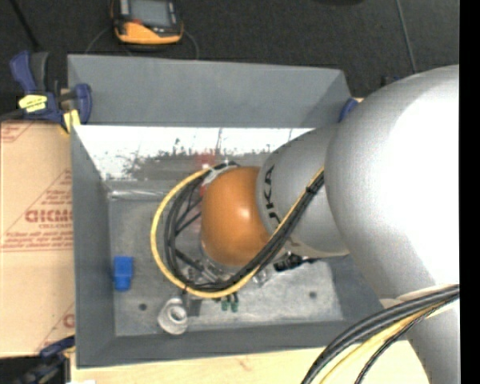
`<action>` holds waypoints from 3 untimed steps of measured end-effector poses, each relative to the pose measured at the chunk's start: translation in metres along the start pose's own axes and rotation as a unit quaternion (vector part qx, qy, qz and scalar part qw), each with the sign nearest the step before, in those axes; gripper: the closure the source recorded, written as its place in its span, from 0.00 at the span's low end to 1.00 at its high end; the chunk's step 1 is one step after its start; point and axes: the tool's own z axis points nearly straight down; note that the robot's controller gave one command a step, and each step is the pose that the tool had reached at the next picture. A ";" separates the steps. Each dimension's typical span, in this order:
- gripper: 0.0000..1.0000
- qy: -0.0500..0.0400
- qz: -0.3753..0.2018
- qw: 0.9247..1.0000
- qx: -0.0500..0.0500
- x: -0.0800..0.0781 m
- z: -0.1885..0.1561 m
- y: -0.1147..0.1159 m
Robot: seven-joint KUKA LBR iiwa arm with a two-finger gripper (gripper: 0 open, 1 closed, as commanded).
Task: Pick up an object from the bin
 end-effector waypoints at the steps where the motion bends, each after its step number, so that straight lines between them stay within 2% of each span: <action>1: 1.00 -0.004 0.045 0.999 -0.002 -0.028 -0.097 0.032; 2: 0.00 0.001 0.045 0.999 0.000 -0.026 -0.092 0.031; 3: 0.00 0.004 0.022 1.000 0.001 -0.028 -0.008 0.062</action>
Offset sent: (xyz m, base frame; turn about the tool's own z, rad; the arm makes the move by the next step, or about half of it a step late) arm 0.0242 0.0310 0.0916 0.0938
